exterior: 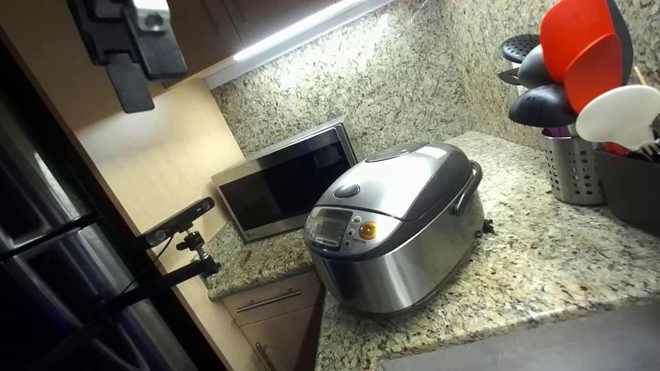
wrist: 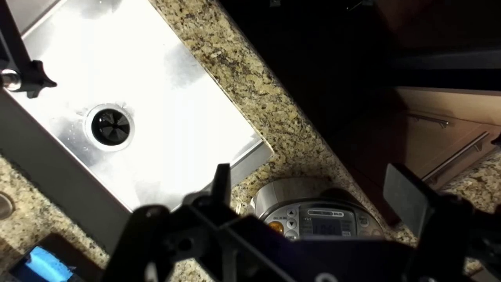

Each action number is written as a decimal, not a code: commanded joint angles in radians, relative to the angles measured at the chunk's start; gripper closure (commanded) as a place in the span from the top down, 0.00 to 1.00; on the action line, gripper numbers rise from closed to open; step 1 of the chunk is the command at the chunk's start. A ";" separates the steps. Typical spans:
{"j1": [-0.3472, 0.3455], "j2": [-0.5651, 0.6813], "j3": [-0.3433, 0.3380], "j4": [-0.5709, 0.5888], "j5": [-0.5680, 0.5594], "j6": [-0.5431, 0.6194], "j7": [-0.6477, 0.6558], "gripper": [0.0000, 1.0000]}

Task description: Push the button on the machine

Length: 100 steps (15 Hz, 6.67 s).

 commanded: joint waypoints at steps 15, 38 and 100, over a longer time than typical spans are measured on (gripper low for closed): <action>-0.011 0.092 0.037 -0.108 0.040 0.486 -0.050 0.59; -0.018 0.220 0.048 -0.047 0.045 0.416 -0.025 0.00; -0.042 0.655 0.138 0.323 -0.065 0.214 -0.028 0.00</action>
